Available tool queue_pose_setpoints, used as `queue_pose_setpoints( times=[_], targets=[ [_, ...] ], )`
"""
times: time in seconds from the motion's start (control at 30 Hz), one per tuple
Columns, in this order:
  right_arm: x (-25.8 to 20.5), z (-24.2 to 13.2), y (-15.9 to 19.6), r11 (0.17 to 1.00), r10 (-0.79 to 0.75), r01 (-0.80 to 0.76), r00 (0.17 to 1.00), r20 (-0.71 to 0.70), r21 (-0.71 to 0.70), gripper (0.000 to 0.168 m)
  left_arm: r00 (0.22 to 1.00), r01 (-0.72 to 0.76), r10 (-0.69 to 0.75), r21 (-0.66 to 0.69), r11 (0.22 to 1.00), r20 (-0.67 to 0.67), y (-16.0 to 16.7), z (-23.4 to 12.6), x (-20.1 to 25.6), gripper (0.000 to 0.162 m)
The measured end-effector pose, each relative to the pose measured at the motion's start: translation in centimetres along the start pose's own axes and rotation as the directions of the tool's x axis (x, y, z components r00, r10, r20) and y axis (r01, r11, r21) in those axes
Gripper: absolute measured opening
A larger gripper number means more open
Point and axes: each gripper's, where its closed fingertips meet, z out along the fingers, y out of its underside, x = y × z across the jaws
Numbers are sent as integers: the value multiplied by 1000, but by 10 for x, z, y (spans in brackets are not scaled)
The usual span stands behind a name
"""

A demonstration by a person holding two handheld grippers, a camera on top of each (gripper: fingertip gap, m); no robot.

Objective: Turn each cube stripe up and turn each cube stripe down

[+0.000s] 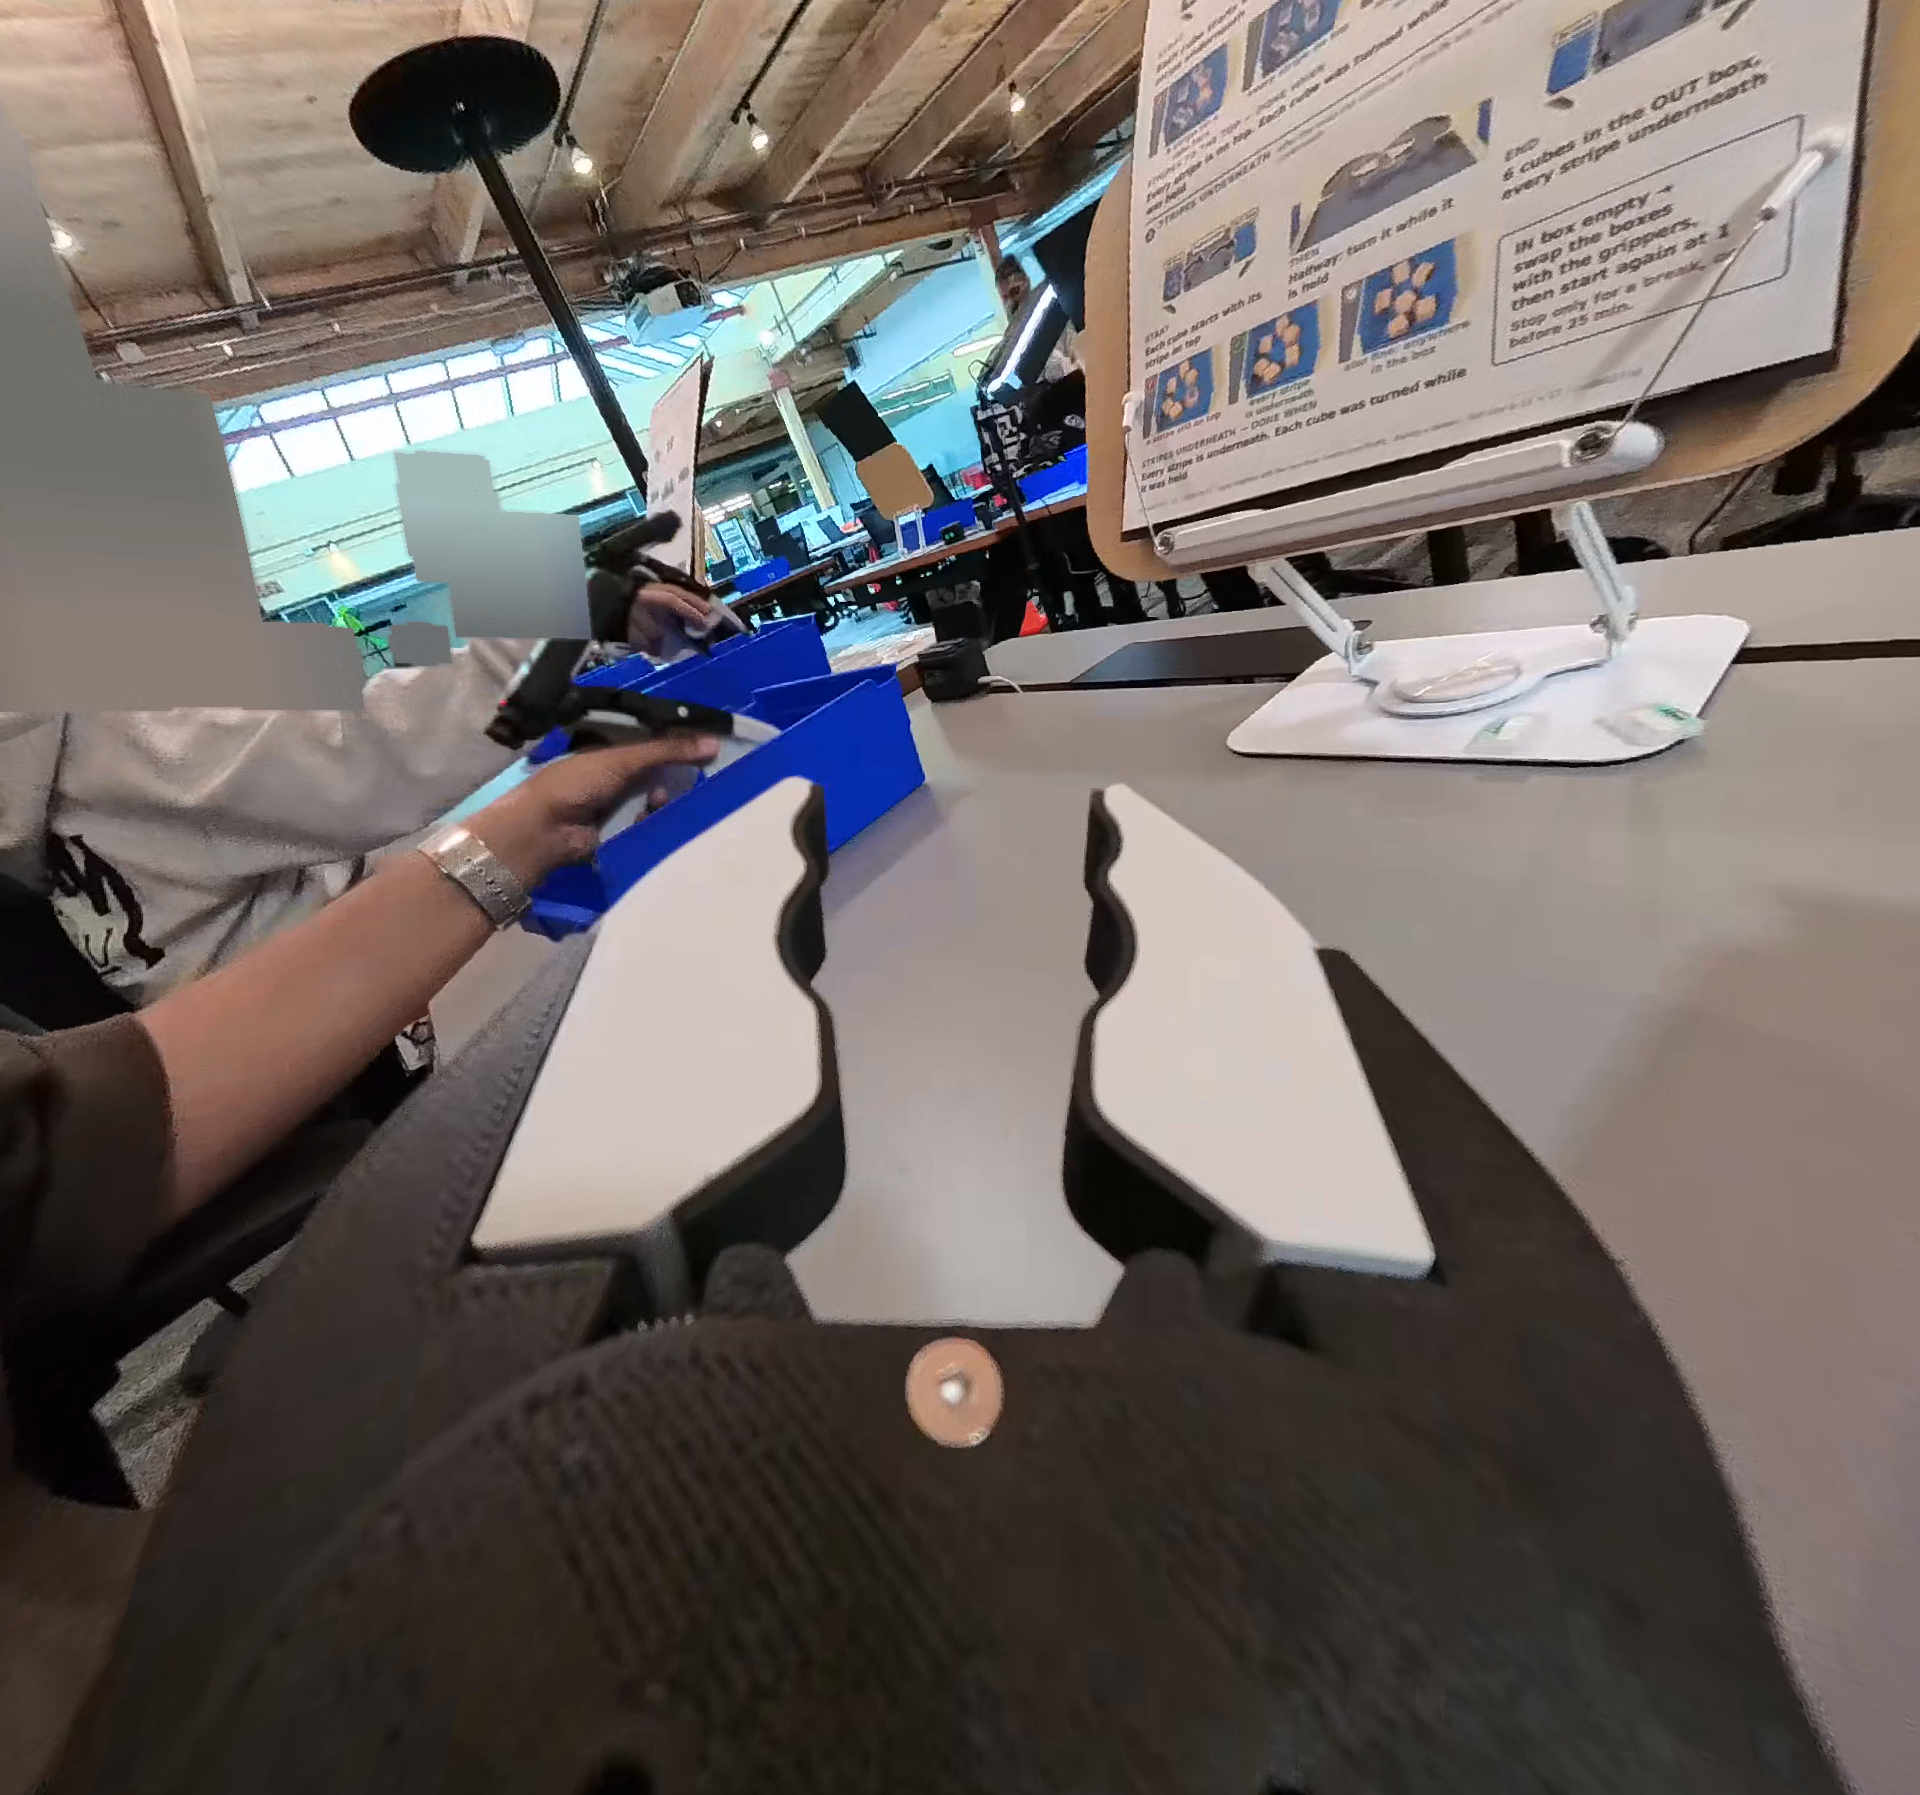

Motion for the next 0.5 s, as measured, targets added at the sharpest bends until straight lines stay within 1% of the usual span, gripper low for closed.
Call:
queue_pose_setpoints(
  times=[0.1,0.17,0.2,0.33,0.37,0.4,0.5],
  targets=[
    [3,1,1,1000,-10,10,1000,-6,-2,48,998,-57,61,-115,992,34,22,19,-2,80],
    [1,2,4,1000,0,0,1000,10,-6,49,994,-63,76,-166,984,73,33,27,-8,75],
    [-2,3,5,1000,6,-6,1000,20,-4,49,994,-50,66,-172,984,89,36,30,-12,72],
    [-7,5,10,1000,-10,11,999,39,-23,50,998,13,-2,-174,985,62,41,34,-17,63],
    [-7,6,12,999,-19,20,999,38,-28,50,999,20,-11,-180,984,54,42,35,-17,58],
    [-7,6,13,999,-23,24,999,39,-33,49,999,24,-16,-180,983,46,43,35,-18,45],
    [-9,8,15,999,5,-3,999,48,-36,49,997,41,-34,-114,993,69,29,26,-25,45]
  ],
)
